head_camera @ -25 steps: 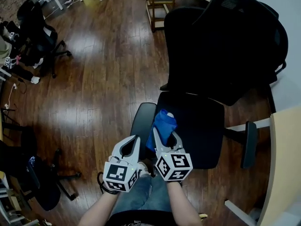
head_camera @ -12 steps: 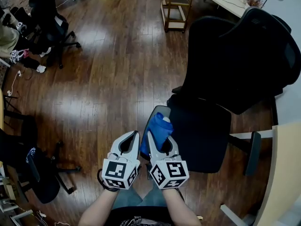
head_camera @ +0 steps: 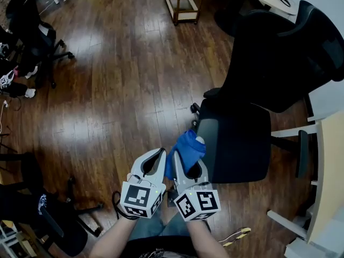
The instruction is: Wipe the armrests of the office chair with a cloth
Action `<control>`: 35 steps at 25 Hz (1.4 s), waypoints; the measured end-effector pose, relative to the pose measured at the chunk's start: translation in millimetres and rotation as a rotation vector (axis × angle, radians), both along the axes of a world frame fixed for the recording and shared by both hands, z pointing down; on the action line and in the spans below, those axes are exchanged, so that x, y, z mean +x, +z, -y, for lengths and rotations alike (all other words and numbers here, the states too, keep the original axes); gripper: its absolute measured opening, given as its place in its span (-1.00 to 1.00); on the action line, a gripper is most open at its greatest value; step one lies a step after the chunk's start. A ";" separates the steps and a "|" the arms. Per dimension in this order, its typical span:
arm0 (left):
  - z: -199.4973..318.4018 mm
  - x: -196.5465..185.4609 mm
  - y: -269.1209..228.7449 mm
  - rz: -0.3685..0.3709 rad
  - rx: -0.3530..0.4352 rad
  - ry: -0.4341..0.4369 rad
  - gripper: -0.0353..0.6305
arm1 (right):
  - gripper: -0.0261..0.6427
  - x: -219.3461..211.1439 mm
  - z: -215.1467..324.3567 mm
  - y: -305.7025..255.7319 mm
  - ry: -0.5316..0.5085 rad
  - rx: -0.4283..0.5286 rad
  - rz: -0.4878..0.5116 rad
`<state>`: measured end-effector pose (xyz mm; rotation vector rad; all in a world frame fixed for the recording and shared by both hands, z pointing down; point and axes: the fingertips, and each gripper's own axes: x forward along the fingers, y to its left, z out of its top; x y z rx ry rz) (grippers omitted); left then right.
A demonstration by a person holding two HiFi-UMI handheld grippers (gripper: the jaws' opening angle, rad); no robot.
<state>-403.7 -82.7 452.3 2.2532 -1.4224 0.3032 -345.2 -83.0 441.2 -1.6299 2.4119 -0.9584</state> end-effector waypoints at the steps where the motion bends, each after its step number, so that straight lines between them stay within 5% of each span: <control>1: 1.7 -6.0 3.4 -0.003 -0.004 0.017 -0.88 | -0.49 -5.7 1.7 5.6 0.026 -0.002 0.007; 10: 6.8 -48.2 53.9 -0.032 -0.060 0.130 -0.88 | -0.49 -28.0 14.3 94.8 0.257 -0.039 -0.022; 24: 1.0 -42.4 105.2 -0.029 -0.108 0.261 -0.88 | -0.49 35.7 44.3 172.0 0.561 -0.028 -0.120; 35: 12.4 -5.3 104.9 -0.060 -0.092 0.338 -0.88 | -0.49 45.1 41.3 209.5 0.569 -0.075 -0.144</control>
